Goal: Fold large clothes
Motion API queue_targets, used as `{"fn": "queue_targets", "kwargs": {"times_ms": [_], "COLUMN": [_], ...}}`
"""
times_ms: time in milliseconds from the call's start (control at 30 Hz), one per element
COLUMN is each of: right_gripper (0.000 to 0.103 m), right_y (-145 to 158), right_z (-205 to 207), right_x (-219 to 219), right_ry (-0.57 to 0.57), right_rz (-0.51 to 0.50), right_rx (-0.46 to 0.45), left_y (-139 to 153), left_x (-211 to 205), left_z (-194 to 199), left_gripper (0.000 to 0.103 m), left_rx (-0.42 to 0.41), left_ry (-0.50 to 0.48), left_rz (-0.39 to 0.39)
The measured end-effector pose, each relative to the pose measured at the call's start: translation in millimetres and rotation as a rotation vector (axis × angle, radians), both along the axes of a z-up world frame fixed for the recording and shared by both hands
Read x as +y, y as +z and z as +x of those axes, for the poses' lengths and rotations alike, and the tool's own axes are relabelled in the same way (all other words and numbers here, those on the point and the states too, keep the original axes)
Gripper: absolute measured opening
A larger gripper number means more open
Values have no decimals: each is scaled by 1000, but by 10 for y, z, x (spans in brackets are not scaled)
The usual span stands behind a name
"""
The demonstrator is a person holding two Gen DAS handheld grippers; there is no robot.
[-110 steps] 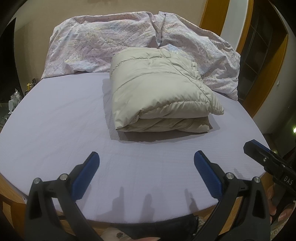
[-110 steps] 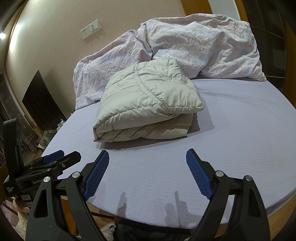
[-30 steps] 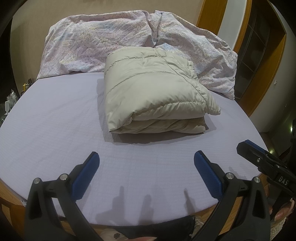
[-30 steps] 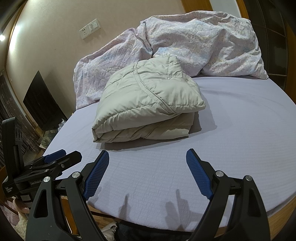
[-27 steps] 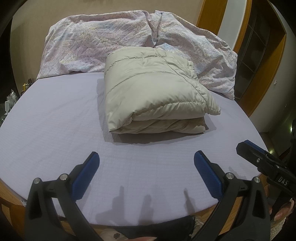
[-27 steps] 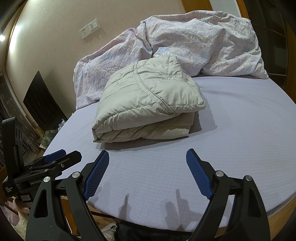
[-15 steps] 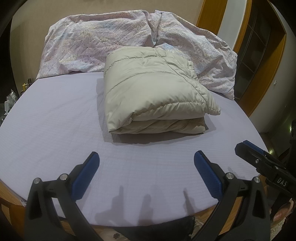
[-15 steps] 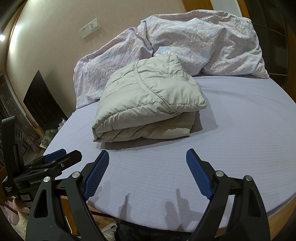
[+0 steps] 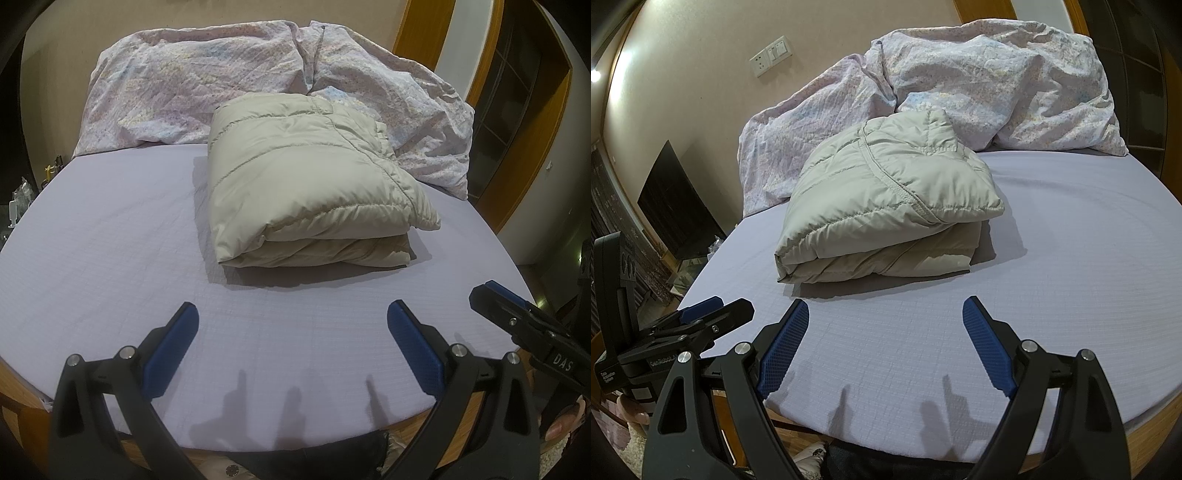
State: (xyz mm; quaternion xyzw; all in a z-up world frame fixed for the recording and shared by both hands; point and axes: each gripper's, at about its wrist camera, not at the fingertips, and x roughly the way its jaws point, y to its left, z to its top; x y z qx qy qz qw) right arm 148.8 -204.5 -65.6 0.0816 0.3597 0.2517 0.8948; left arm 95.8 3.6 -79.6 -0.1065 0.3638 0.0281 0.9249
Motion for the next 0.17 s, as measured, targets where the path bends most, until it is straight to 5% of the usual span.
{"fn": "queue_targets", "kwargs": {"times_ms": [167], "right_gripper": [87], "right_y": [1], "right_z": [3], "right_x": [-3], "right_ry": [1], "right_rz": [0], "right_rx": [3], "left_y": [-1], "left_x": [22], "left_z": [2], "left_gripper": [101], "left_rx": [0], "left_ry": [0], "left_rz": [-2]}}
